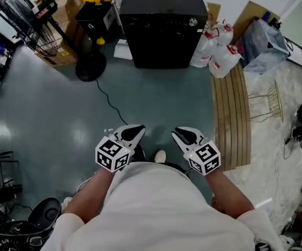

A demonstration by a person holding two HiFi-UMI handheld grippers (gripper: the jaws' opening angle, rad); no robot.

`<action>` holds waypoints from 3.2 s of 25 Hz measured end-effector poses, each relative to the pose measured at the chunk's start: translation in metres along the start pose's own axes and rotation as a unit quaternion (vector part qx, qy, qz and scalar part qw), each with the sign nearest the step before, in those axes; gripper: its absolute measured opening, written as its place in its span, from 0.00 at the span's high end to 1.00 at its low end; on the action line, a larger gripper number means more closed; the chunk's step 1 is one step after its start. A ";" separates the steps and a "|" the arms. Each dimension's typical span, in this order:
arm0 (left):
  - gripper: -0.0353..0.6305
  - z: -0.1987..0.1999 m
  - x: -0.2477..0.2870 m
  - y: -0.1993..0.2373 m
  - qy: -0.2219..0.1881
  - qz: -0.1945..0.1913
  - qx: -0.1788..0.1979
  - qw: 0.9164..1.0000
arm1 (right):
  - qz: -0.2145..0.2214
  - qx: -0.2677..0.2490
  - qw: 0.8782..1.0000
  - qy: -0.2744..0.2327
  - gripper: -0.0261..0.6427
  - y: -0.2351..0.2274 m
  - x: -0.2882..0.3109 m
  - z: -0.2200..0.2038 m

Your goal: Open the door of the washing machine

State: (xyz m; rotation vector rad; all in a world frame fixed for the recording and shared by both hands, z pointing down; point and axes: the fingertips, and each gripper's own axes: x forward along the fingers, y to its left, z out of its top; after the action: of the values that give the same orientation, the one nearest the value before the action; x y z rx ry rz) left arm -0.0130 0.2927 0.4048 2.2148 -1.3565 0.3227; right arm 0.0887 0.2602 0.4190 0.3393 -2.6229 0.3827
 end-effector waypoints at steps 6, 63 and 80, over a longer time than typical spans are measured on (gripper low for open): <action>0.92 0.017 0.026 0.020 0.016 -0.008 0.034 0.999 | -0.012 0.017 1.000 -0.009 0.86 -0.020 0.003 0.007; 0.76 0.039 0.430 0.607 0.285 0.003 0.204 0.937 | -0.219 0.211 0.935 0.180 0.87 -0.244 0.145 0.068; 0.80 0.006 0.405 0.559 0.301 0.008 0.188 0.935 | -0.213 0.221 0.938 0.160 0.88 -0.224 0.148 0.060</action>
State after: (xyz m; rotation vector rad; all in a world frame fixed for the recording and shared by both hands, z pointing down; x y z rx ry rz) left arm -0.3147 -0.2201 0.7542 2.1172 -1.0241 1.2411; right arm 0.0040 0.0073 0.4853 0.8916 -2.0533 0.7981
